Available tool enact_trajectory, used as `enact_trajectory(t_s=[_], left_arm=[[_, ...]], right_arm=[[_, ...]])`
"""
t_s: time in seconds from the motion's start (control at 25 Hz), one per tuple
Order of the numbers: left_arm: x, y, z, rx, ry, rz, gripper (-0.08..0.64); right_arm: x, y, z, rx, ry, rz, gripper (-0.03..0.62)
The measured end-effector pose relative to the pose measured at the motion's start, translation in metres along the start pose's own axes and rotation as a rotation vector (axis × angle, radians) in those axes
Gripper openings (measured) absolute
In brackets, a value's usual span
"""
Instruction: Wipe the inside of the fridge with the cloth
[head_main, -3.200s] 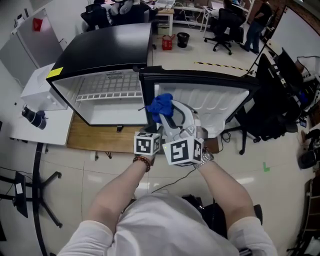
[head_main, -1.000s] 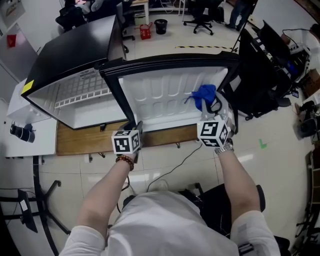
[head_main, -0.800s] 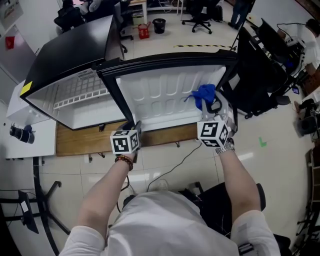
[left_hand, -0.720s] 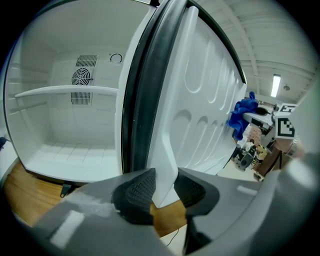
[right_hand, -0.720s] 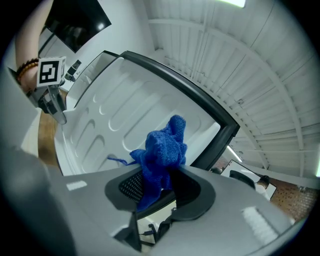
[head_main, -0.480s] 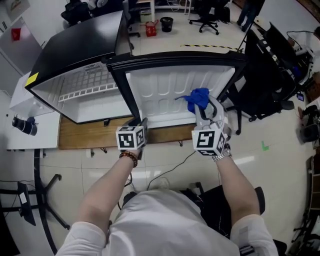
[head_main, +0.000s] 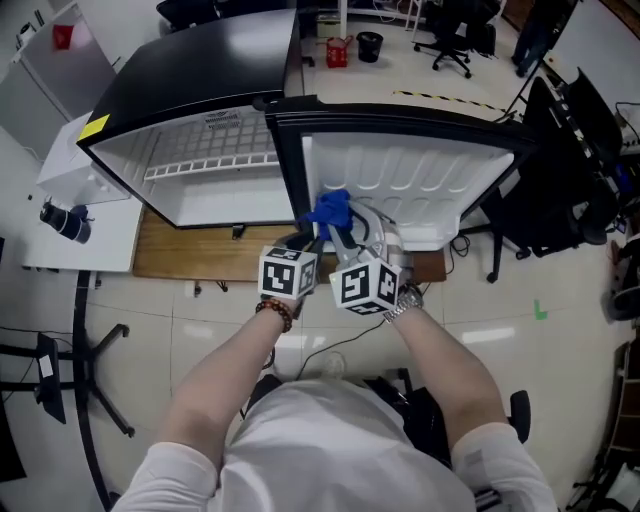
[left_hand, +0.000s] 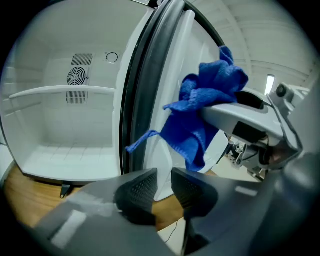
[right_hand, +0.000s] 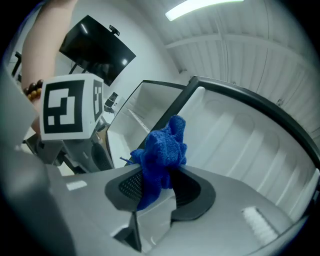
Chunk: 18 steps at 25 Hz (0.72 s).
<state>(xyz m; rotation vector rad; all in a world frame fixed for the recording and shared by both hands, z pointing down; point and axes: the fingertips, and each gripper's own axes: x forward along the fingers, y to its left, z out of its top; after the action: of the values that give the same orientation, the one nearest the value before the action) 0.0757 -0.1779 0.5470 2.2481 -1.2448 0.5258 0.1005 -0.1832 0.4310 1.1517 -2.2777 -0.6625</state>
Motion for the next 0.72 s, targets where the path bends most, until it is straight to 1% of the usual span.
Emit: enact_trajectory(t_s=[0.16,0.36,0.72], left_arm=[[0.002,-0.001,-0.001,0.032,0.020,-0.013,0.089],[0.002,0.001,-0.002,0.043,0.026,-0.014,0.089],[0.002,0.002,-0.003,0.047,0.032,-0.003,0.089]], right_arm=[[0.015,0.007,-0.002,-0.001,0.013,0.003,0.133],[0.017,0.006,-0.009,-0.049,0.036,-0.025,0.133],[-0.003,-0.022,-0.042,-0.051,0.100,-0.104,0.133]])
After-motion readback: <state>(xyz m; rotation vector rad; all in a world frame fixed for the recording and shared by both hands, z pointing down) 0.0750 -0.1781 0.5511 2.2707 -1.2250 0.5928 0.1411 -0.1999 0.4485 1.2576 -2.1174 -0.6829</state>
